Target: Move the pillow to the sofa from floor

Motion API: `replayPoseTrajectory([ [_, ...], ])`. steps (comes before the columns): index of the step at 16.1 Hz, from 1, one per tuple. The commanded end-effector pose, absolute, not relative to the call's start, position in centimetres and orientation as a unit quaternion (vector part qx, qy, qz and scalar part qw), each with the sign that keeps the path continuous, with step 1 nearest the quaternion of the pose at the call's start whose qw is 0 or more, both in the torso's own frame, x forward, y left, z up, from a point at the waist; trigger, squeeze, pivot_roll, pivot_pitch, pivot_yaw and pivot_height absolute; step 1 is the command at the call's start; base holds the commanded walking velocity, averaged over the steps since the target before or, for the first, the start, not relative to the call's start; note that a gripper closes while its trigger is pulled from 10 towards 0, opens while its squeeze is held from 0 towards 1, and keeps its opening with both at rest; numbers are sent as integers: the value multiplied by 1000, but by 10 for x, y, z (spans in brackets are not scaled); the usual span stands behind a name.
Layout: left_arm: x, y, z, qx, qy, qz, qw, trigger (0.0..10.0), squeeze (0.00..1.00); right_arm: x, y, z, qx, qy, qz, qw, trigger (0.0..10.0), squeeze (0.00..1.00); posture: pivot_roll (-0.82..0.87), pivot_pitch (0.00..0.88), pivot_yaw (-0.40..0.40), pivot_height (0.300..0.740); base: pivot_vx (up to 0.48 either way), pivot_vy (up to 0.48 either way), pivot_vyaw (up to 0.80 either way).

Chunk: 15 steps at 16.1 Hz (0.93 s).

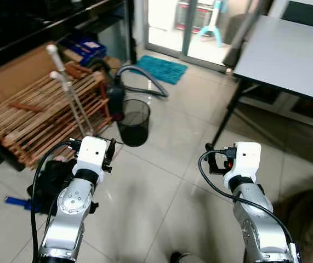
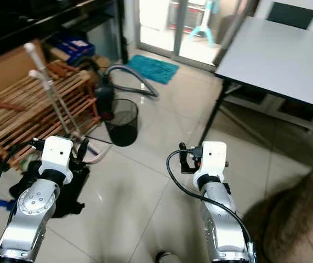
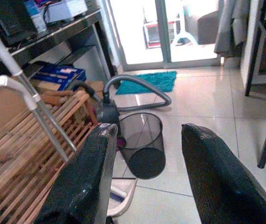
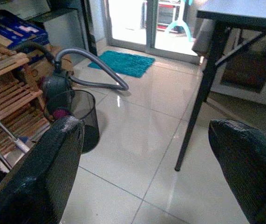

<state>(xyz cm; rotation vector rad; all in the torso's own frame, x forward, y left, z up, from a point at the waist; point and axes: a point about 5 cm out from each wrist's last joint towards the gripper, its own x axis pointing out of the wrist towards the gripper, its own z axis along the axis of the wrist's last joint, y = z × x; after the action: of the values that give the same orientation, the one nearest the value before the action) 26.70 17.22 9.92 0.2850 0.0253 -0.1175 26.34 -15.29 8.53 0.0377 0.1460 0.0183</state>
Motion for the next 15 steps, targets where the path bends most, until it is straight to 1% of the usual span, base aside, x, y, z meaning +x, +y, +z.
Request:
replayPoseTrajectory([
  [1,266,172,101,146,6,-62,987,10000,0,261,-156,86,25,75,2,997,10000,0,-15,42,7,740,0,0,-800],
  [2,265,172,101,145,6,-63,987,10000,0,260,-157,86,26,75,-2,997,10000,0,-14,44,11,740,0,0,-800],
  [3,265,171,101,148,6,-70,987,10000,0,258,-157,85,26,77,-6,997,10000,0,-11,47,16,740,0,356,-800],
  [8,265,170,100,150,10,-76,986,10000,0,255,-159,84,24,79,-15,996,10000,0,-17,48,22,740,0,443,-800],
  [13,267,166,97,153,17,-89,984,10000,0,252,-166,83,14,87,-39,995,10000,0,-26,46,32,740,0,0,-800],
  [15,268,164,97,153,18,-97,983,10000,0,251,-168,84,9,91,-47,995,10000,0,-29,47,36,740,0,0,0],
])
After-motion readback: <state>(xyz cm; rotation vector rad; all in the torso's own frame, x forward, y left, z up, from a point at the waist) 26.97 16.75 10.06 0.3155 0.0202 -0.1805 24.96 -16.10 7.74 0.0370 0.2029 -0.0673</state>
